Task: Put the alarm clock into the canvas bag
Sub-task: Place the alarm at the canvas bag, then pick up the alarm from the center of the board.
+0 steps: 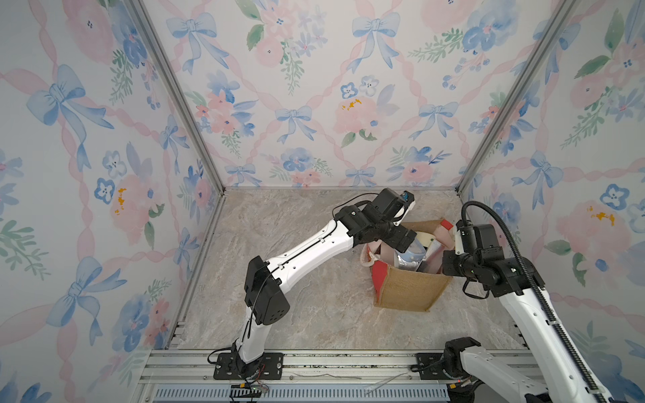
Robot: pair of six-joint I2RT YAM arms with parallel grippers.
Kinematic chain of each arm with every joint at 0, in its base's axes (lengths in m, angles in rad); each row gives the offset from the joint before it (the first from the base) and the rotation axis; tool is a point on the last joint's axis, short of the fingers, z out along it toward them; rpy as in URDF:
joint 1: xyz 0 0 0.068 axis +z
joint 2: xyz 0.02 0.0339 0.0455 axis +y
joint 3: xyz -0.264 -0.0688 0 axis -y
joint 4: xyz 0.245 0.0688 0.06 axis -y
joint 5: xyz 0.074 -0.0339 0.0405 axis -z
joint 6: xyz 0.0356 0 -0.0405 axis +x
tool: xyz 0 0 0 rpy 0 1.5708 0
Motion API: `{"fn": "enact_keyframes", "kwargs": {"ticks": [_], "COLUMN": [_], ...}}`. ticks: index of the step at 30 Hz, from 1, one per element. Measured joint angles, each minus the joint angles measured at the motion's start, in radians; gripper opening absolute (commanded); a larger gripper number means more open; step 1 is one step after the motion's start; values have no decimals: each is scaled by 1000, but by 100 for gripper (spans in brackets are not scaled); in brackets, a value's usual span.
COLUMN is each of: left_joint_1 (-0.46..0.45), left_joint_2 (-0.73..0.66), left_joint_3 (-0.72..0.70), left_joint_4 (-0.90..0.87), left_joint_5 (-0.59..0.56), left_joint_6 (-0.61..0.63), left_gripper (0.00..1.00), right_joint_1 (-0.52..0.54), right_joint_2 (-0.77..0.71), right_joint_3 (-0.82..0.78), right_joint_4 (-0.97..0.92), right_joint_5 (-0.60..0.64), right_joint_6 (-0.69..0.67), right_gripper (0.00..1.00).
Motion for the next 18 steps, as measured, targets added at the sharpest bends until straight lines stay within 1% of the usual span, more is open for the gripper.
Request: {"fn": "enact_keyframes", "kwargs": {"ticks": [6,10,14,18], "left_joint_1": [121,197,256,285], "left_joint_2": [-26,-22,16,103], "left_joint_3": [-2,-21,-21,-21], "left_joint_4": [5,6,9,18], "left_joint_5": [-57,-68,-69,-64], "left_joint_6": [-18,-35,-45,-59], "left_gripper": [98,98,98,98], "right_joint_1": [0,0,0,0], "right_joint_2": [-1,-1,-1,-1], "right_joint_3": [0,0,0,0], "right_joint_4": [0,0,0,0], "right_joint_5": [0,0,0,0], "right_joint_6": [0,0,0,0], "right_gripper": [6,6,6,6]}}
